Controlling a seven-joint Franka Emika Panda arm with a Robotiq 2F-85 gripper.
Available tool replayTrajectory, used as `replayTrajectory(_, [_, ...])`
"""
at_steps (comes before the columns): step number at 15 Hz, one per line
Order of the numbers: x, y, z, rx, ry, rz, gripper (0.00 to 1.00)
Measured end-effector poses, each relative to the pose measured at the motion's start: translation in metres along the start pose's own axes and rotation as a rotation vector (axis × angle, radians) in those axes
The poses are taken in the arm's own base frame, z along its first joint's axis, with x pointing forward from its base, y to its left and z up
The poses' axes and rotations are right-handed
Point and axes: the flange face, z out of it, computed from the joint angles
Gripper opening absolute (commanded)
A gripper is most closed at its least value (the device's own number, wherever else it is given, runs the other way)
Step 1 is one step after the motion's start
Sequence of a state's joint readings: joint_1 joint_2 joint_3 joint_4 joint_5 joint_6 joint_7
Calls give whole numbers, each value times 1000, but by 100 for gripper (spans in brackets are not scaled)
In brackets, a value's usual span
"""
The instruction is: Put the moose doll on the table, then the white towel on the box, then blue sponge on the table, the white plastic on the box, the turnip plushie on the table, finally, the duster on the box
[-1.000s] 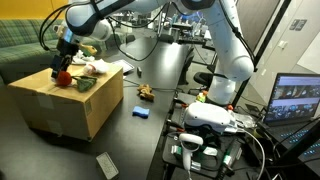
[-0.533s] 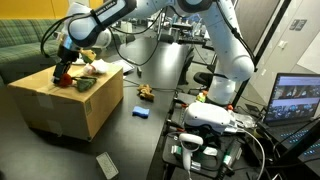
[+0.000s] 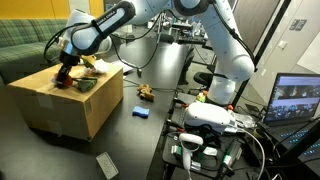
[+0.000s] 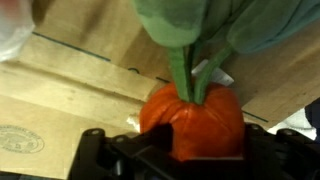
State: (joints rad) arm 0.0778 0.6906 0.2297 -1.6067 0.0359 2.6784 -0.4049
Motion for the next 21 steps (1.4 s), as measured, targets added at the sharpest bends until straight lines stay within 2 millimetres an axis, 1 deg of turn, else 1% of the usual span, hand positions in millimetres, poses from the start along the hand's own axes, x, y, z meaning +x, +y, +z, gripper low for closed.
replayTrajectory(2, [1,0,-2,-1,2,-3,15])
replayTrajectory(3, [2,0,-3,-2,2,-4,6])
replayTrajectory(4, [2,-1,-3,-2,1,-5,2])
replayTrajectory(5, [2,-1,-4,-3,1,-7,0])
replayTrajectory(10, [-1,-2,-6,9,-52,-19,0])
replayTrajectory(12, [-1,-4,-15,21,-91,-24,0])
replayTrajectory(14, [-1,-7,-30,28,-123,-29,0])
replayTrajectory(17, [-7,-16,-62,34,-170,-40,0])
replayTrajectory(19, [-17,-25,-82,35,-202,-44,0])
replayTrajectory(21, [-33,-36,-96,35,-239,-36,0])
